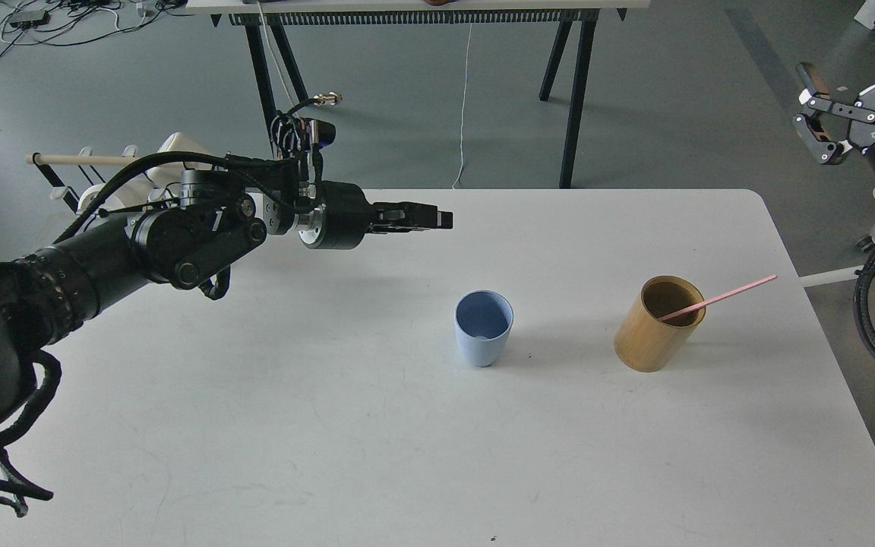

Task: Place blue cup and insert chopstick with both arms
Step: 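Open the left gripper and withdraw it up and away from the cup, then move the right gripper to the pink stick in the tan cup and grasp it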

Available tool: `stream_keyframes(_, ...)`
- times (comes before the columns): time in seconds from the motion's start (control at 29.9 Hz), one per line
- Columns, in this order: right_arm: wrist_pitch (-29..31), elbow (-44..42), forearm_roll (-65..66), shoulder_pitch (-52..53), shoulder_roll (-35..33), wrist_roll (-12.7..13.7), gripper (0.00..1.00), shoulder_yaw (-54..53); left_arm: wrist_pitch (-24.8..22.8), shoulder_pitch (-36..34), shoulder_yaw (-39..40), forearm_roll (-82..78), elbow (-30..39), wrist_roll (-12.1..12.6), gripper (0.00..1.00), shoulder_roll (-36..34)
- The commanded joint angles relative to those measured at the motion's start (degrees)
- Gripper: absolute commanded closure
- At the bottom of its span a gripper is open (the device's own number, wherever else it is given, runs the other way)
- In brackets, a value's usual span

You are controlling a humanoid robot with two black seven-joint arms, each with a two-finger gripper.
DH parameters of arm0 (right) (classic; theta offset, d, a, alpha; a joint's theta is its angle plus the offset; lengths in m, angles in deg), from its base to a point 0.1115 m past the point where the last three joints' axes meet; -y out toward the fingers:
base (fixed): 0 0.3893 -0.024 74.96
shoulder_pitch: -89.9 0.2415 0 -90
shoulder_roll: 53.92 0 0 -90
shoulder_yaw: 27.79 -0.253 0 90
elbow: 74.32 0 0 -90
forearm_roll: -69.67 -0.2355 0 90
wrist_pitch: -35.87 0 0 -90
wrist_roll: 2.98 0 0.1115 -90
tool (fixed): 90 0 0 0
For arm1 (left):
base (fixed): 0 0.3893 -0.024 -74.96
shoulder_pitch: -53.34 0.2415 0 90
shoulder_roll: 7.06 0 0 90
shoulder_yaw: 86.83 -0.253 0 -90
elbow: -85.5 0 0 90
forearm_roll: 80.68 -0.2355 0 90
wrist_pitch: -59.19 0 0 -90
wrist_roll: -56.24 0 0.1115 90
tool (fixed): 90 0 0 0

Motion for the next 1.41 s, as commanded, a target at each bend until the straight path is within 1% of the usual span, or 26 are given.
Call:
stream_keyframes(0.0, -6.8, 2.2, 11.6, 0.8, -5.2, 0.0, 0.04, 0.3, -0.5, 4.2, 4.8, 12.8, 0.7, 0.0, 0.06, -1.3)
stream_keyframes(0.03, -9.8, 3.9, 15.1, 0.5, -6.7, 0.0, 0.04, 0.5, -0.7, 5.3, 6.5, 14.6, 0.9, 0.0, 0.06, -1.2)
stream_keyframes(0.1, -17.7, 8.2, 23.1, -0.7, -10.1, 0.0, 0.04, 2.8, -1.0, 7.3, 11.3, 17.2, 2.1, 0.0, 0.06, -1.2)
stream_keyframes(0.13, -22.5, 10.6, 27.3, -1.2, -11.5, 0.0, 0.04, 5.6, -1.0, 8.4, 14.8, 18.3, 3.3, 0.0, 0.06, -1.2)
stream_keyframes(0.2, -30.0, 13.9, 33.0, -1.4, -14.4, 0.0, 0.04, 10.9, -1.0, 10.9, 21.7, 20.3, 5.7, 0.0, 0.06, -1.3)
stream_keyframes(0.27, -35.5, 16.2, 37.1, -1.5, -18.1, 0.0, 0.04, 15.4, -1.0, 13.2, 28.9, 21.9, 7.8, 0.0, 0.06, -1.3)
stream_keyframes(0.37, -40.3, 19.7, 42.0, -2.7, -23.2, 0.0, 0.04, 18.6, -1.0, 16.0, 37.7, 24.0, 9.4, 0.0, 0.06, -1.3)
stream_keyframes(0.44, -40.3, 22.0, 43.8, -4.3, -25.6, 0.0, 0.04, 19.3, -1.0, 17.1, 41.0, 25.1, 9.4, 0.0, 0.06, -1.3)
stream_keyframes(0.5, -40.3, 22.2, 45.1, -5.9, -27.2, 0.0, 0.04, 19.7, -1.0, 17.3, 41.7, 26.3, 9.4, 0.0, 0.06, -1.4)
stream_keyframes(0.6, -40.3, 21.8, 49.0, -8.2, -27.3, 0.0, 0.04, 21.1, -1.0, 18.0, 41.6, 27.8, 9.4, 0.0, 0.05, -1.7)
stream_keyframes(0.67, -40.3, 20.5, 50.2, -9.0, -26.2, 0.0, 0.04, 22.5, -1.0, 18.6, 41.7, 27.9, 9.4, 0.0, 0.05, -1.7)
stream_keyframes(0.8, -40.3, 14.0, 51.7, -9.4, -17.2, 0.0, 0.04, 25.4, -1.0, 19.7, 41.6, 27.9, 9.4, 0.0, 0.05, -1.7)
stream_keyframes(0.87, -40.3, 10.6, 52.5, -9.6, -13.8, 0.0, 0.04, 26.0, -1.0, 20.1, 41.6, 27.9, 9.4, 0.0, 0.05, -1.6)
stream_keyframes(0.97, -40.3, 7.8, 53.1, -10.3, -9.3, 0.0, 0.04, 26.7, -1.0, 20.7, 41.6, 27.9, 9.2, 0.0, 0.05, -1.7)
stream_keyframes(1.11, -40.3, 4.9, 54.2, -11.3, -4.7, 0.0, 0.05, 26.9, -1.0, 20.9, 41.6, 27.9, 9.0, 0.0, 0.05, -1.7)
stream_keyframes(1.24, -40.3, 2.8, 55.6, -13.0, -2.1, 0.0, 0.08, 26.8, -1.0, 20.9, 41.6, 27.9, 8.8, 0.0, 0.05, -1.7)
stream_keyframes(1.37, -40.3, 2.7, 56.0, -14.2, -1.3, 0.0, 0.2, 26.8, -1.0, 21.0, 41.5, 27.9, 8.5, 0.0, 0.05, -1.6)
